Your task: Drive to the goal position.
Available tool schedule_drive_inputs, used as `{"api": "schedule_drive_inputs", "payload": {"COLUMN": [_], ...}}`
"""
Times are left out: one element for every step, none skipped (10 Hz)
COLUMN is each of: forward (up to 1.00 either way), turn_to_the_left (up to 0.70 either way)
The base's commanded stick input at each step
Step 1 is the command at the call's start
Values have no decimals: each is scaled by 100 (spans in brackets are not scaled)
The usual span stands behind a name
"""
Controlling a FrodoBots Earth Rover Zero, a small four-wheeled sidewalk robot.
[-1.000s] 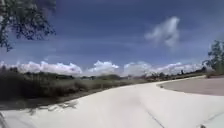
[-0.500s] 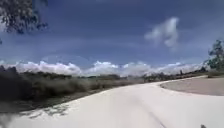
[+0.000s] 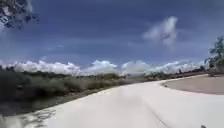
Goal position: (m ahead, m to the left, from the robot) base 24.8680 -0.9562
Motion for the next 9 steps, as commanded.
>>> {"api": "schedule_drive_inputs", "payload": {"forward": [85,85,85,85,85,85,85,85,85], "turn_to_the_left": [4,4,4,4,4,4,4,4,4]}}
